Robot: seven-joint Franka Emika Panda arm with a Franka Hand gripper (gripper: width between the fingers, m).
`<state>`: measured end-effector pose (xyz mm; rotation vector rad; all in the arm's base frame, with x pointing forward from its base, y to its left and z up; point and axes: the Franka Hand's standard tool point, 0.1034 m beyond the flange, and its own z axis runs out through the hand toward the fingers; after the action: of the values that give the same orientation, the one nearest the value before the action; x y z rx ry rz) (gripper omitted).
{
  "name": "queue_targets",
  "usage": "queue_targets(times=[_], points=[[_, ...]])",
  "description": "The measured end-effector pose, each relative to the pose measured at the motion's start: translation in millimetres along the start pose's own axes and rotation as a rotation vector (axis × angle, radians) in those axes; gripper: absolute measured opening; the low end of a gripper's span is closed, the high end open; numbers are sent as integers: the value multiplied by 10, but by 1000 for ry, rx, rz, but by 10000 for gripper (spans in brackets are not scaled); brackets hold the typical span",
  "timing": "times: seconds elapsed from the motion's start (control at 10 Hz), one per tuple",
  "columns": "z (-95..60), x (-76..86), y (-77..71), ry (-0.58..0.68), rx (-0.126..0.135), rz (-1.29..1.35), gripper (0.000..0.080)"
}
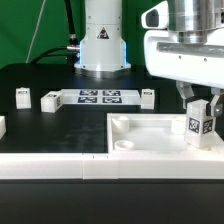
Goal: Assemble one leg
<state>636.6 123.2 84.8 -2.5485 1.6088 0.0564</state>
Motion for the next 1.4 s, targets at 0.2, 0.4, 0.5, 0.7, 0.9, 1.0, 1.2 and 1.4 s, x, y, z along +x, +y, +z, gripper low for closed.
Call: queue_targets(times=[0.2,0.4,0.5,0.7,0.9,1.0,1.2,1.4], points=[[0,-8,-5,-14,6,181,298],[6,-47,-16,-35,10,302,298],[7,-47,-14,-35,10,257,311],[10,-46,-13,-34,11,172,503],[-6,-65,-15,-41,-10,-68,602],[-9,-67,-31,-45,-10,-210,639],[-9,-76,-32,-49,-27,-453,647],[-5,-35,-27,-47,-27,-669,649]])
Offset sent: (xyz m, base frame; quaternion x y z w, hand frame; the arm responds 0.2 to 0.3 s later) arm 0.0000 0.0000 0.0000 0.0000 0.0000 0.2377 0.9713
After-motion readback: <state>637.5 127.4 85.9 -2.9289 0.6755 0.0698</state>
